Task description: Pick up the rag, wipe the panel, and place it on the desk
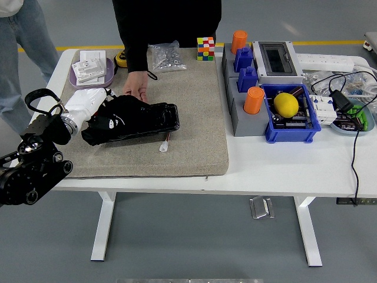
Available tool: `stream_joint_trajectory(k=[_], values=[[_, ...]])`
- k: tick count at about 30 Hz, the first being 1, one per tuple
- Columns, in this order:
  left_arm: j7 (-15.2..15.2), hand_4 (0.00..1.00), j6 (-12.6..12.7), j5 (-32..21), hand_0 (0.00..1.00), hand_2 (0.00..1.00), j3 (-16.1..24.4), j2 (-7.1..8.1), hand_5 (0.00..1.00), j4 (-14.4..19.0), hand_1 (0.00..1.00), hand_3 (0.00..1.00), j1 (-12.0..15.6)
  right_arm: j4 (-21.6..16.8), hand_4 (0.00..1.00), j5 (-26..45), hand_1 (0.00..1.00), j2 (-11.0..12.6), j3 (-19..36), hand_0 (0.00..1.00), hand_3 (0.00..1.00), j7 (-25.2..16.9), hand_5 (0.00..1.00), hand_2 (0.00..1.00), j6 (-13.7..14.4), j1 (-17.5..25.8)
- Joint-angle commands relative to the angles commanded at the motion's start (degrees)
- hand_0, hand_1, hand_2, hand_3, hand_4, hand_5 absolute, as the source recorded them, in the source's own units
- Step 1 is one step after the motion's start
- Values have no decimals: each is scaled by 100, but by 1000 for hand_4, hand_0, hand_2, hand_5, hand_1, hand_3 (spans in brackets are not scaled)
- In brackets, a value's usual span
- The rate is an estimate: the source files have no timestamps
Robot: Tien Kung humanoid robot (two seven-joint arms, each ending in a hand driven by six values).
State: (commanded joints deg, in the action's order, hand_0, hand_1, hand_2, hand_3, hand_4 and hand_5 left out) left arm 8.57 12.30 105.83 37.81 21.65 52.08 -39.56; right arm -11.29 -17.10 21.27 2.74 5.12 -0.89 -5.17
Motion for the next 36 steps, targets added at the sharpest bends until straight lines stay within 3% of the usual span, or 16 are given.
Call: stream_joint_trajectory(k=[17, 29, 36], values=[[-27, 238, 24, 119, 224, 454, 152, 299, 2, -92, 150, 350, 108, 4, 971, -8, 651, -18, 35, 712, 596, -3, 431, 687, -5, 25], [-24, 229, 27, 155, 223, 453, 178, 385, 2, -110, 149, 349, 98, 9, 971, -21, 650, -26, 72, 713, 596, -6, 431, 687, -11, 27], [-22, 228, 27, 148, 221, 453, 162, 360, 2, -91, 149, 350, 106, 11, 971, -13, 650, -22, 61, 710, 595, -9, 429, 687, -11, 27]])
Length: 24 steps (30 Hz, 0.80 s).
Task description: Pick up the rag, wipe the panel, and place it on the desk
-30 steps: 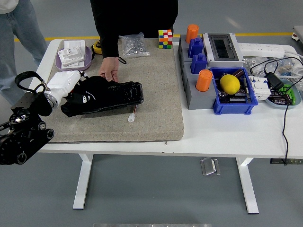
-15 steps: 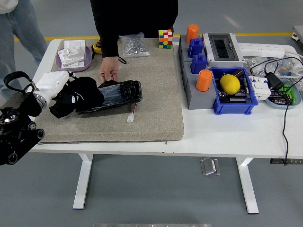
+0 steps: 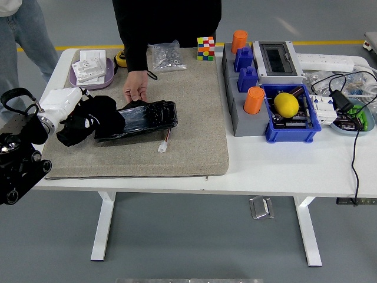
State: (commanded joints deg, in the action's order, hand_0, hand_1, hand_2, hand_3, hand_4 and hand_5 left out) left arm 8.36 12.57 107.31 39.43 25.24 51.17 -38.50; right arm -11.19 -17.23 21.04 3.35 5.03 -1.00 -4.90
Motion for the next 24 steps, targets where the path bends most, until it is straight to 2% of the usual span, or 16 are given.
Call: stream_joint_trajectory(k=[11, 24], values=[[34, 223, 4, 30, 221, 454, -64, -179, 2, 126, 150, 350, -84, 0, 970, 8, 647, 8, -29, 714, 595, -1, 429, 687, 0, -24], [86, 235, -14, -59, 221, 454, -366, -394, 2, 161, 149, 351, -186, 1, 971, 13, 645, 31, -48, 715, 595, 0, 427, 687, -3, -27]])
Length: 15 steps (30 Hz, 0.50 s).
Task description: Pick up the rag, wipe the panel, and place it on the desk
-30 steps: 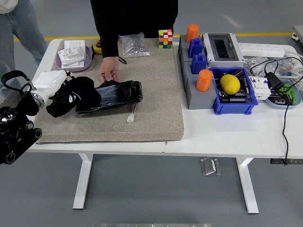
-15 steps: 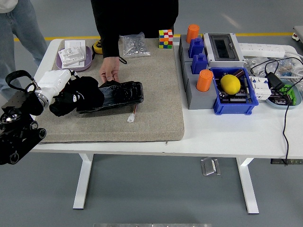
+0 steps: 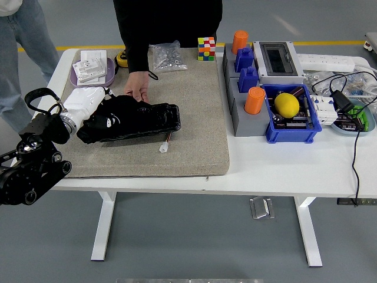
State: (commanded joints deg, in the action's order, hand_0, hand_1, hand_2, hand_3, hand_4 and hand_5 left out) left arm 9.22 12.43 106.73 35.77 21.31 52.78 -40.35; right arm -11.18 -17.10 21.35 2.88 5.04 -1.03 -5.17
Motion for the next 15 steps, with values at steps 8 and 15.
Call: stream_joint_trajectory(k=[8, 15], values=[[32, 236, -4, -55, 221, 455, -223, -156, 2, 50, 150, 352, -130, -2, 970, 0, 644, 9, -29, 713, 594, 1, 425, 687, -3, -13], [66, 243, -9, -102, 221, 457, -447, -256, 2, 112, 150, 353, -239, 0, 971, 4, 644, 2, -53, 714, 594, 0, 426, 687, -4, 0]])
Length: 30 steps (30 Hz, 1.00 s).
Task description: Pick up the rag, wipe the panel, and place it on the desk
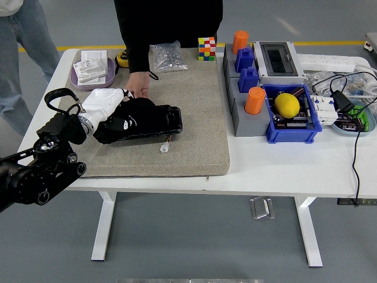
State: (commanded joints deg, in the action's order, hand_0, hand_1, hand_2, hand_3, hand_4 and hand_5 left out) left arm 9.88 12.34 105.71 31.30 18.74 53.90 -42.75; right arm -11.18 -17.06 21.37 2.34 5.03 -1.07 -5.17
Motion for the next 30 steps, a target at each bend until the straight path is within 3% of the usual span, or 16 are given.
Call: stream_joint_trajectory(k=[30], values=[[104, 258, -29, -66, 221, 456, -699, -413, 2, 125, 149, 356, -425, 8, 974, 23, 642, 20, -115, 715, 593, 4, 427, 687, -10, -6]])
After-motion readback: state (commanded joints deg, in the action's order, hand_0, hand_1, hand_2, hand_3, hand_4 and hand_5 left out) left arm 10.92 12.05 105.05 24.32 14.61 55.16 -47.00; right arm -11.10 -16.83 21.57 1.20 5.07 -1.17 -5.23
